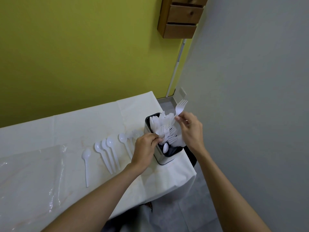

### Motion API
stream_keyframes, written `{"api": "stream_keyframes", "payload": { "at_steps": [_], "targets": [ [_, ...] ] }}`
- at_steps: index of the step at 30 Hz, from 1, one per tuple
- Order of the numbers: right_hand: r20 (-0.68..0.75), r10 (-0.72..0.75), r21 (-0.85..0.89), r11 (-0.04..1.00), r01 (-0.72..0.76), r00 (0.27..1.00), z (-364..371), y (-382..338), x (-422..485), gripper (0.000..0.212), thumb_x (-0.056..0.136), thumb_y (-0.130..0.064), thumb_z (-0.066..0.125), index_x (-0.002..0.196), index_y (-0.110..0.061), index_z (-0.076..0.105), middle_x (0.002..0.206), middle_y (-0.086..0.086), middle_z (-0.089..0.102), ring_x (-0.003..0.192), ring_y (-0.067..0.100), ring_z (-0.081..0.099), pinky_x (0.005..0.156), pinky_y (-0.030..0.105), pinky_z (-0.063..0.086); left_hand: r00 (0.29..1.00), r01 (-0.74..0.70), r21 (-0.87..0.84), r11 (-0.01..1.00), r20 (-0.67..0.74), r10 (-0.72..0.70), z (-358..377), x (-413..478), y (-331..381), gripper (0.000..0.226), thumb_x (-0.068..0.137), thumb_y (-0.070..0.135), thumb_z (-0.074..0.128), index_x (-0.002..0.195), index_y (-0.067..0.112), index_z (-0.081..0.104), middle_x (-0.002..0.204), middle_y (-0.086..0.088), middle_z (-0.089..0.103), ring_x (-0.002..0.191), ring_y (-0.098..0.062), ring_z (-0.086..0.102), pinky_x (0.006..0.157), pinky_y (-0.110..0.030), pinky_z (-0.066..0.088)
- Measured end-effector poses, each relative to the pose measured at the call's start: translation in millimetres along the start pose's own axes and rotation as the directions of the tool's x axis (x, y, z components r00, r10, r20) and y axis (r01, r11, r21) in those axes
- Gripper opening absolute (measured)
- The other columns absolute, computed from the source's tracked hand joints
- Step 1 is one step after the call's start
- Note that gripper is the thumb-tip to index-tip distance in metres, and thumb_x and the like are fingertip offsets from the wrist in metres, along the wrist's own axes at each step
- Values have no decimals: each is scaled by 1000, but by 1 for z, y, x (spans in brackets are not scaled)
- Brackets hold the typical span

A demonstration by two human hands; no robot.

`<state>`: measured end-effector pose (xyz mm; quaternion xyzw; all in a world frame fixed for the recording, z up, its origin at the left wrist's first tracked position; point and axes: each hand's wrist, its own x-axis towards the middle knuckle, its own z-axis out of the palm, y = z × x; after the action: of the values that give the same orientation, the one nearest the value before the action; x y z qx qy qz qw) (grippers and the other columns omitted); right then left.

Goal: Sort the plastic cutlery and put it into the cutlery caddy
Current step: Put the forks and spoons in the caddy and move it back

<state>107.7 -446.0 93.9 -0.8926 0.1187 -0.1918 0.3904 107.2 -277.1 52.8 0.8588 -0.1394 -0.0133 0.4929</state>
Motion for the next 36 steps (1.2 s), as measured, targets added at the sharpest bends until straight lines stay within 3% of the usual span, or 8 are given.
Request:
{"api": "stream_keyframes", "payload": {
  "at_steps": [3, 7, 14, 19, 23, 28, 33, 36],
  "targets": [
    [164, -47, -109, 992, 65, 985, 1, 4, 5, 10, 91, -15, 67, 84, -8, 69, 84, -3, 53, 86, 19, 45, 68, 19, 28, 1000, -1, -51, 999, -27, -1, 0, 0, 0, 10, 84, 10, 69, 74, 6, 71, 75, 5, 73, 74, -8, 69, 66, -16, 47],
    [293, 16, -90, 996, 11, 956, 0, 18, -6, 10, 91, -24, 66, 94, -17, 72, 101, 1, 55, 102, 19, 44, 83, 25, 32, 998, 62, -97, 993, -26, -65, -2, 1, 2, 6, 83, 11, 71, 79, 6, 70, 72, 10, 71, 67, 12, 60, 63, -6, 42],
    [314, 164, 124, 969, -212, 935, -15, 8, -13, 59, 87, -71, 36, 86, -28, 76, 115, -6, 59, 114, 11, 52, 95, 30, 39, 1000, 17, -8, 1000, 27, -16, -2, 1, 2, 10, 88, 9, 62, 80, 4, 61, 77, 1, 71, 70, -12, 61, 62, -10, 41],
    [247, 47, -62, 998, -32, 968, -8, 9, -14, 40, 102, -35, 45, 86, -15, 75, 101, -4, 58, 103, 16, 53, 88, 27, 37, 996, -16, 98, 995, 85, 8, 0, -2, 2, 17, 99, 14, 46, 99, 10, 63, 85, 7, 60, 76, 9, 48, 69, 3, 33],
    [274, -37, -107, 992, 69, 961, -8, 11, -23, 7, 95, -16, 51, 88, -18, 53, 92, -8, 50, 87, 6, 49, 76, 26, 37, 994, -7, 61, 998, 106, 1, 0, -7, -2, 7, 98, 9, 46, 99, 16, 47, 101, -2, 63, 86, 6, 57, 73, -10, 45],
    [242, -109, 85, 992, 90, 964, -16, -3, -27, 48, 80, -25, 44, 128, -22, 48, 122, -10, 57, 109, 1, 54, 91, 9, 41, 993, -58, 88, 994, 104, 49, -1, -10, -2, 7, 97, 12, 48, 103, 8, 49, 98, -8, 64, 94, -20, 59, 75, -34, 51],
    [335, -198, -60, 971, 230, 921, -12, 4, -39, 56, 86, -25, 39, 141, -19, 46, 142, -2, 52, 126, 11, 48, 105, 29, 40, 990, -132, 78, 988, 55, 128, 0, -18, -5, 19, 95, 5, 52, 113, 9, 55, 106, -4, 64, 97, -12, 53, 80, -6, 37],
    [283, -263, -56, 955, 290, 922, -12, 4, -42, 59, 92, -31, 37, 149, -13, 37, 153, 2, 40, 141, 13, 37, 114, 36, 35, 988, -141, 72, 987, 65, 137, -3, -21, -8, 30, 94, 3, 53, 124, 6, 53, 113, -9, 61, 105, -20, 55, 88, -8, 35]
  ]
}}
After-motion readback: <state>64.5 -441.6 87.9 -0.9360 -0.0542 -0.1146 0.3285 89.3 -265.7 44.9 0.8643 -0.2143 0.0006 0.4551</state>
